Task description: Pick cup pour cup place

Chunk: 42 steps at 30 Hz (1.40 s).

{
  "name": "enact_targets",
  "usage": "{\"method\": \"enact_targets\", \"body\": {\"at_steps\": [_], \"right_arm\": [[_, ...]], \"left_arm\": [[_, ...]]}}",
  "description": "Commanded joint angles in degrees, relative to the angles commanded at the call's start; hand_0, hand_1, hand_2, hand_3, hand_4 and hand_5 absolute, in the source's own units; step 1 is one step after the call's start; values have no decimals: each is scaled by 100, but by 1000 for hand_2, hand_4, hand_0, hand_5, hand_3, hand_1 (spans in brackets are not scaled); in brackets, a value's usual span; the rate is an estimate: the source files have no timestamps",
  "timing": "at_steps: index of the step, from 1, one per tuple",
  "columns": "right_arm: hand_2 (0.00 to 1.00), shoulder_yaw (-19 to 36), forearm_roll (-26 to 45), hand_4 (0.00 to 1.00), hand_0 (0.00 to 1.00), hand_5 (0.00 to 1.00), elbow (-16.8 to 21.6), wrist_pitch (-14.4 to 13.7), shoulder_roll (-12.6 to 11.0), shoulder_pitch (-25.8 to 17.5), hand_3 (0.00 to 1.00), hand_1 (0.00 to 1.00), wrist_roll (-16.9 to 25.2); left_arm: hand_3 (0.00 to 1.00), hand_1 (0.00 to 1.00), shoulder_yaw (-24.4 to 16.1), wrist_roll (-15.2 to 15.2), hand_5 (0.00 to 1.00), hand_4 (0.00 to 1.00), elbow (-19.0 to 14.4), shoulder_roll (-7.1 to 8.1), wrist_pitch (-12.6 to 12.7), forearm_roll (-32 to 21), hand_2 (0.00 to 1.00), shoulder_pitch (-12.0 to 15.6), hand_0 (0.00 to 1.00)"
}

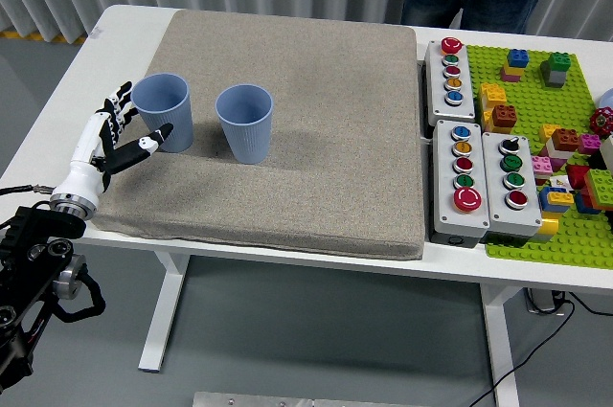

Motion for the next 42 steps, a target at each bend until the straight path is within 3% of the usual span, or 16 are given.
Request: {"method": "enact_targets", "body": {"at_steps": [9,24,42], "right_arm": [[628,-38,32,222,697,433,0,0,-8,38,626,698,2],[628,-82,79,220,696,430,0,4,-14,82,626,699,3],[628,-63,14,222,696,428,0,16,-7,41,627,699,-10]], "left_arm": [[998,924,-17,-19,223,855,123,-132,57,43,998,-76,967],[998,922,82,-30,226,853,228,-224,108,95,998,-234,964],[998,920,254,-58,237,856,554,-170,133,-62,998,-370,963]]}}
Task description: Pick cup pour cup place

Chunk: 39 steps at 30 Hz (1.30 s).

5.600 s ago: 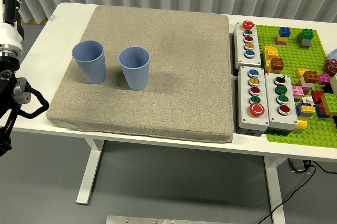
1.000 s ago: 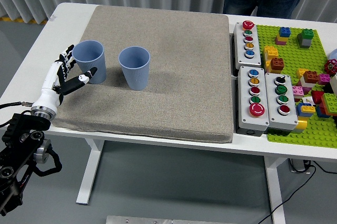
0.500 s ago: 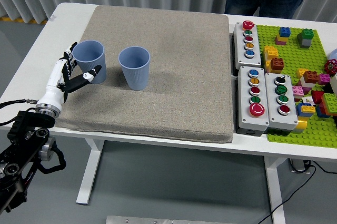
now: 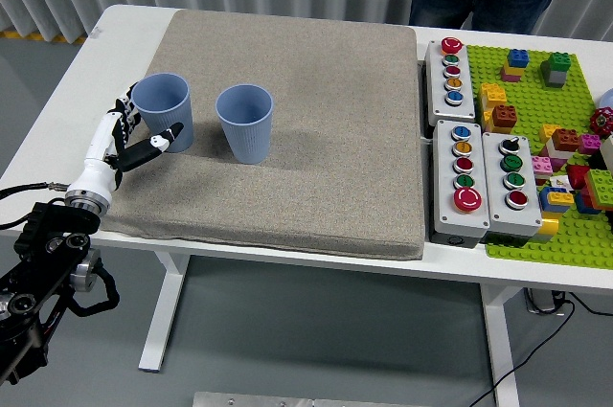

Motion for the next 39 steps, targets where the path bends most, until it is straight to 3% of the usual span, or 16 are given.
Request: {"method": "enact_targets", "body": {"at_steps": [39], "right_arm": [[628,44,-39,222,696,427,0,-1,-3,61,628,699,3]], "left_arm": [[998,916,96,-18,247,854,191,-52,16,-27,998,-255,961]]}}
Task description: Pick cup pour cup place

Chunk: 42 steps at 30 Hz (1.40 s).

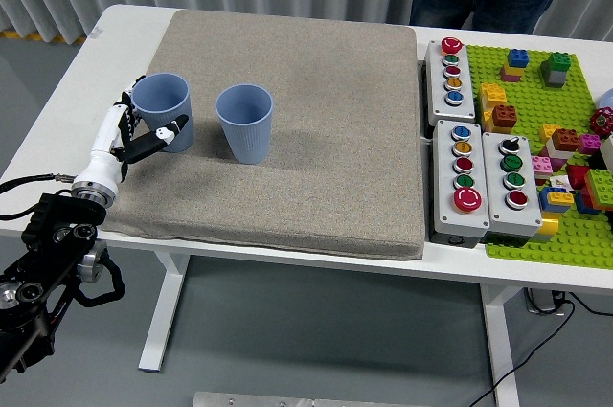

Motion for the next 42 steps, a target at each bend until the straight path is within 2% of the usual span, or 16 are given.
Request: {"method": "enact_targets", "body": {"at_steps": [42], "right_arm": [[628,27,-89,222,697,426,0,26,0,-36,628,699,-8]], "left_arm": [[998,912,148,-21,254,852,284,-69,70,-117,998,-121,959]]}}
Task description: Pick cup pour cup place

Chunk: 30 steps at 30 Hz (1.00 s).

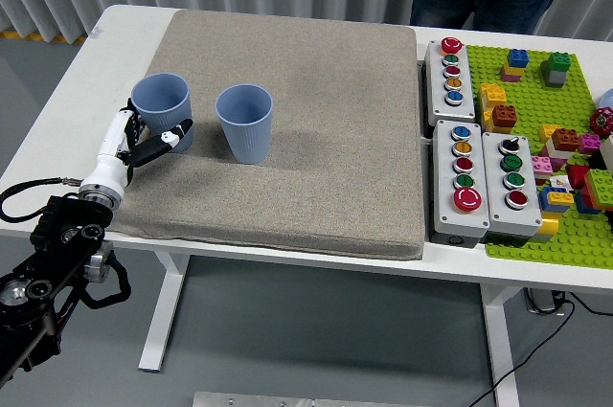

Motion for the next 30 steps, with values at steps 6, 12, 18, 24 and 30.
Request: {"method": "enact_targets", "body": {"at_steps": [6,12,18,24,30], "right_arm": [[628,-10,30,222,696,425,0,-6,-6,35,628,699,4],[628,-36,68,222,696,426,0,-10,-9,56,628,699,7],[628,-37,72,222,697,422,0,-11,-6,57,628,699,6],[628,-32,66,222,697,422,0,-9,-6,62,628,699,5],[628,-30,70,222,696,422,0,-9,-6,80,628,699,5]], "left_arm": [[998,911,19,7,254,851,33,6,13,-8,998,-92,958],[998,909,45,27,249,845,89,1,-1,4,998,-179,956],[998,903,56,29,250,843,120,-7,36,-5,998,-171,951],[998,847,57,46,277,834,125,-23,109,8,976,-163,923],[998,834,47,38,287,817,106,-36,220,16,947,-148,909]]}}
